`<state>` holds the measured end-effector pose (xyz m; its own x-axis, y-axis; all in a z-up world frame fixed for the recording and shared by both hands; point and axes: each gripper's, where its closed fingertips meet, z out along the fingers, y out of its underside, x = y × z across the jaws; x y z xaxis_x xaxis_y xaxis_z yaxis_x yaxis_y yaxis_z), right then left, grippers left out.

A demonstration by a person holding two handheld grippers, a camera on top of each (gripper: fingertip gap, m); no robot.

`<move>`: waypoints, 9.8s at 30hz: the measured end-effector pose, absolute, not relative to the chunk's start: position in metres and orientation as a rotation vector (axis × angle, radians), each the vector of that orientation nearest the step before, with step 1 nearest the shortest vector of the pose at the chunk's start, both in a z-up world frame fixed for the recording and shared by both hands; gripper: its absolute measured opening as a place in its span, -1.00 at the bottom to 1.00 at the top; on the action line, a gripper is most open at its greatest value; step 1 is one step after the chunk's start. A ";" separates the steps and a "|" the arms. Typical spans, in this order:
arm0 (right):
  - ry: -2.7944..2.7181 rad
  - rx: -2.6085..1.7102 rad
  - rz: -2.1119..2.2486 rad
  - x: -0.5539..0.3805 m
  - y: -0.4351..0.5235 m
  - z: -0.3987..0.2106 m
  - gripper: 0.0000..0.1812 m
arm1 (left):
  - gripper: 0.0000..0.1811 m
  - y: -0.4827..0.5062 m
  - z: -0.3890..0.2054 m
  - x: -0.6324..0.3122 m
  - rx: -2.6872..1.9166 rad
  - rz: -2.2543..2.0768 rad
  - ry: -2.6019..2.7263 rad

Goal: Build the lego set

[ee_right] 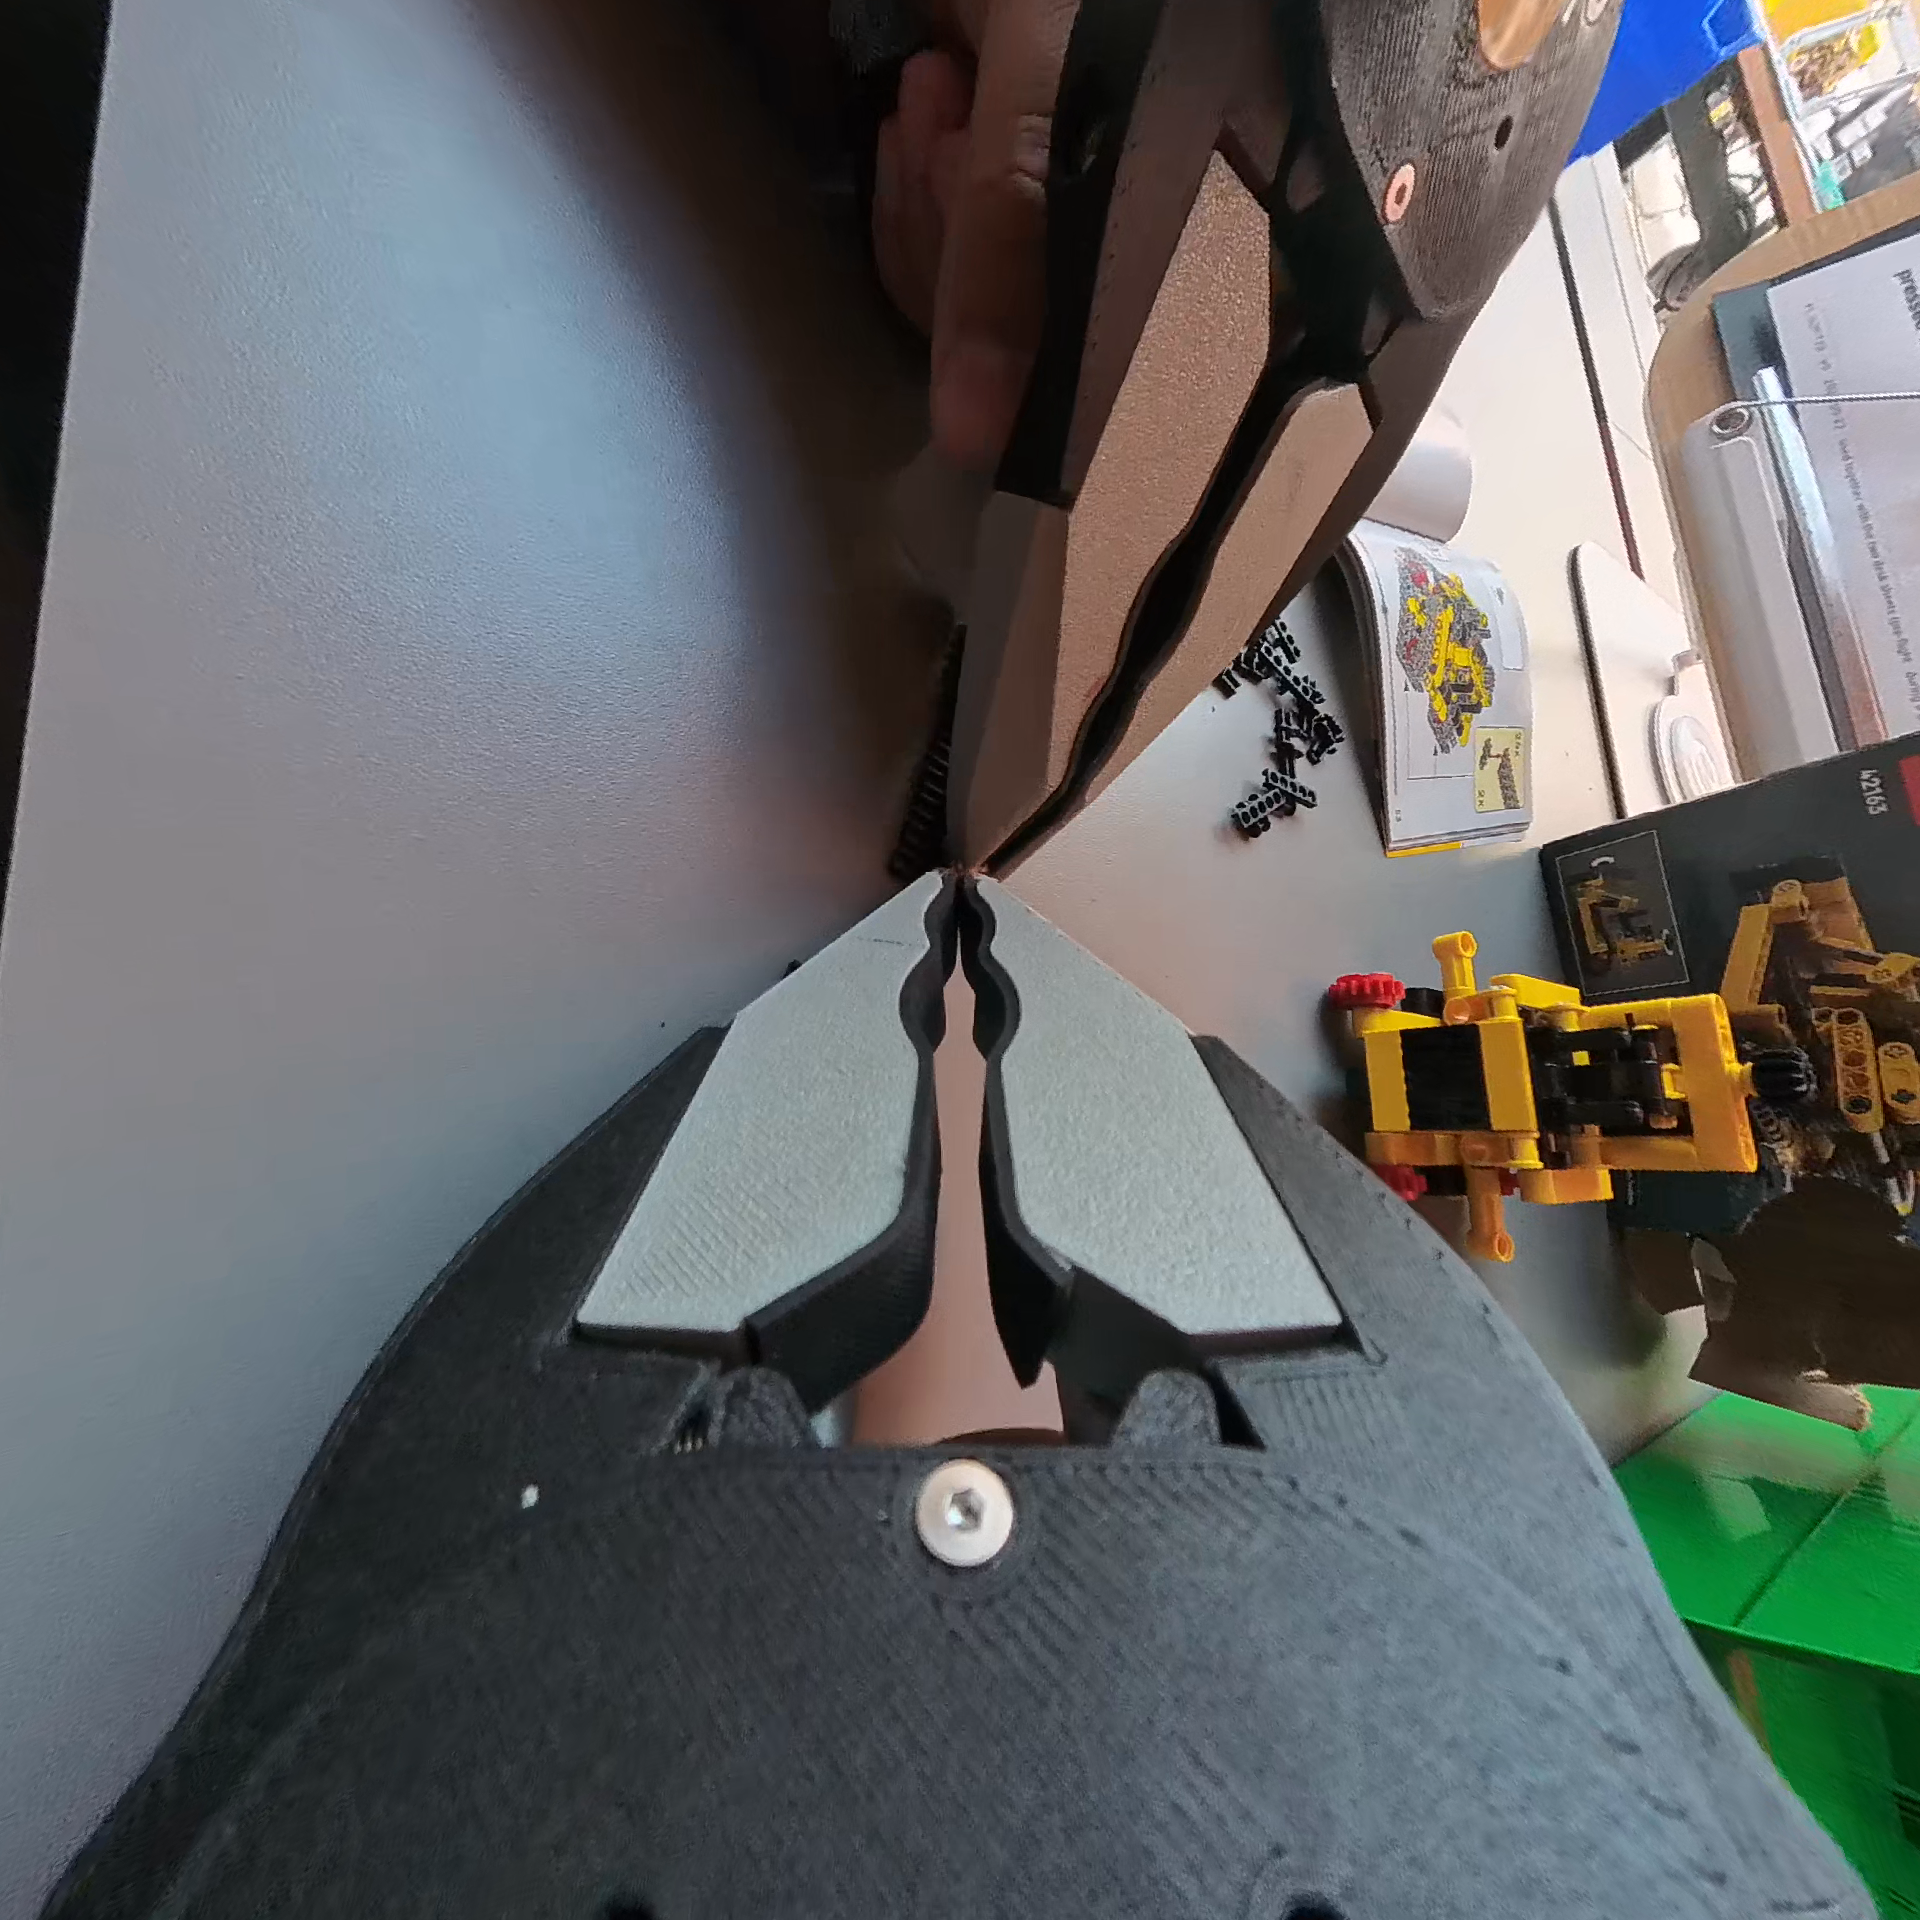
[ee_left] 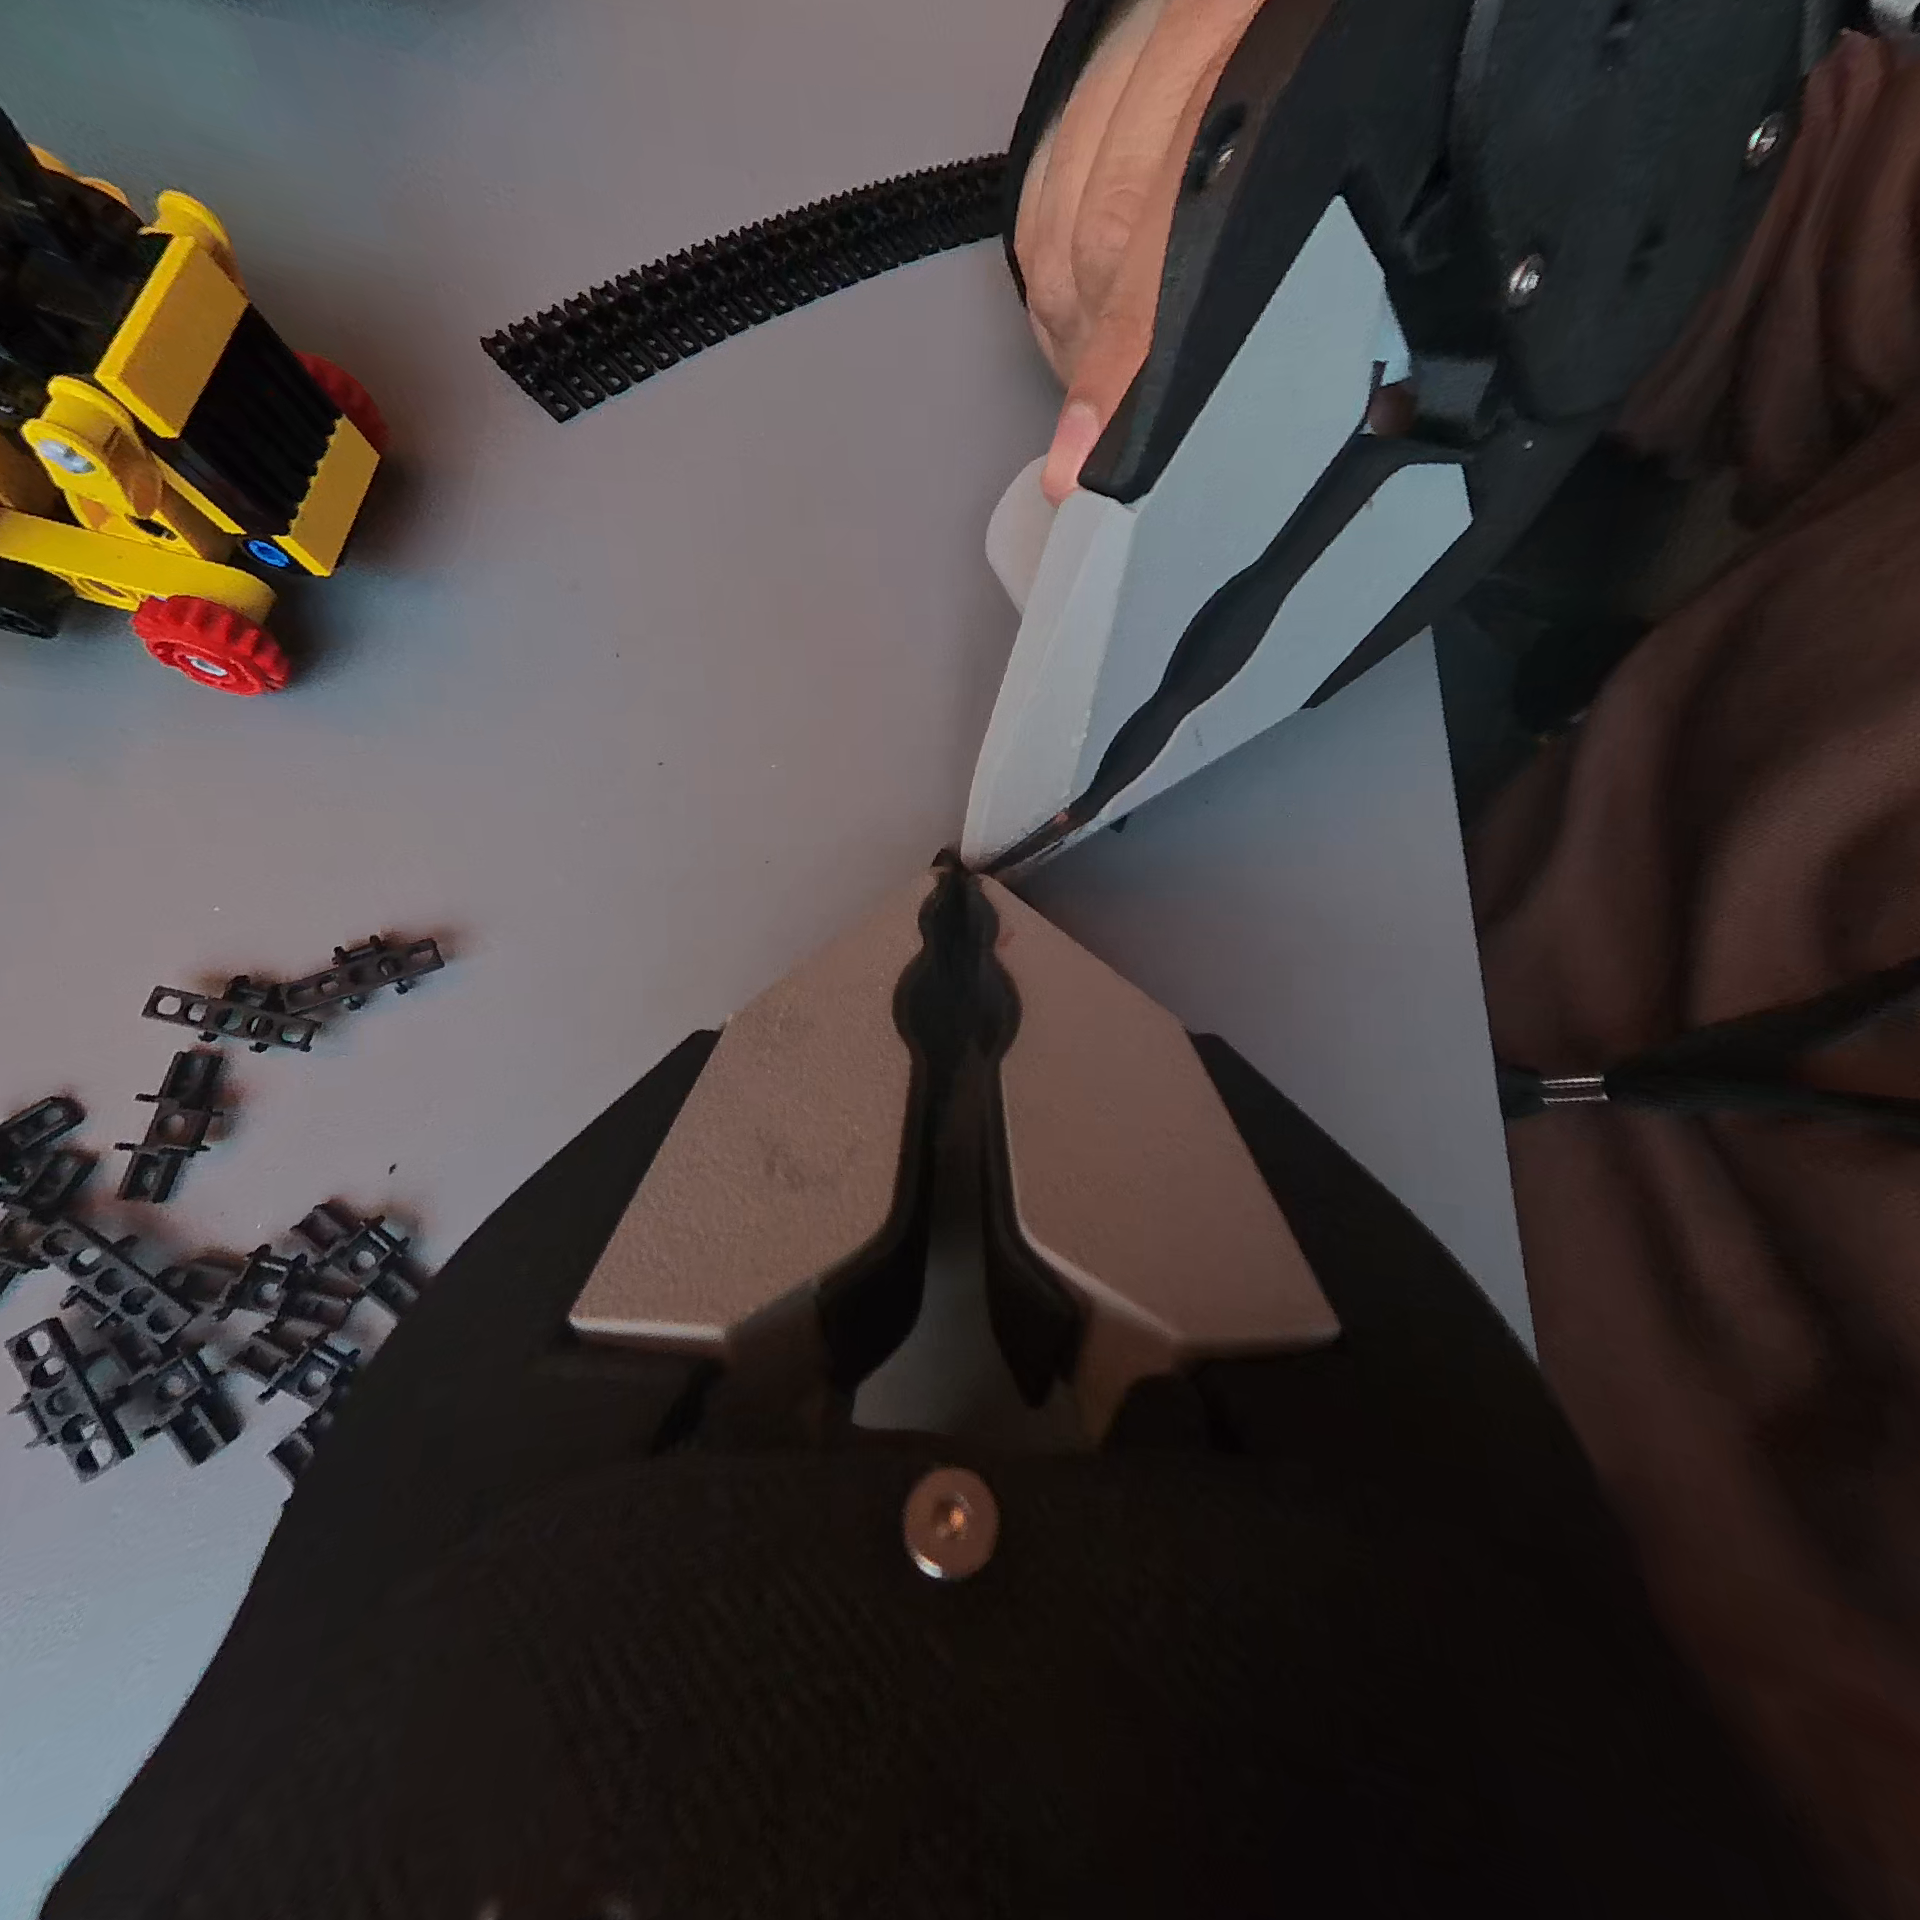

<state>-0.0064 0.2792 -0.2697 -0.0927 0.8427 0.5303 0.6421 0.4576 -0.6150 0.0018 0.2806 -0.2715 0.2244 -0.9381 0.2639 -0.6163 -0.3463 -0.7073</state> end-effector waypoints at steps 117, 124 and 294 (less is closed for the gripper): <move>-1.931 -1.387 0.711 0.017 0.262 -0.264 -0.94 | -0.94 0.273 -0.272 0.006 -1.912 -0.795 1.574; -2.056 -1.293 0.739 0.015 0.253 -0.264 -0.94 | -0.95 0.269 -0.272 0.006 -1.896 -0.807 1.605; -1.743 -1.447 0.733 0.013 0.287 -0.254 -0.92 | -1.00 0.329 -0.271 -0.095 -2.134 -0.403 1.312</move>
<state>0.0133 0.2872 -0.2535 -0.0870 0.9794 0.1820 0.5551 0.1994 -0.8076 -0.0946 0.3292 -0.2713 0.4668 -0.8829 -0.0507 -0.7023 -0.3354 -0.6279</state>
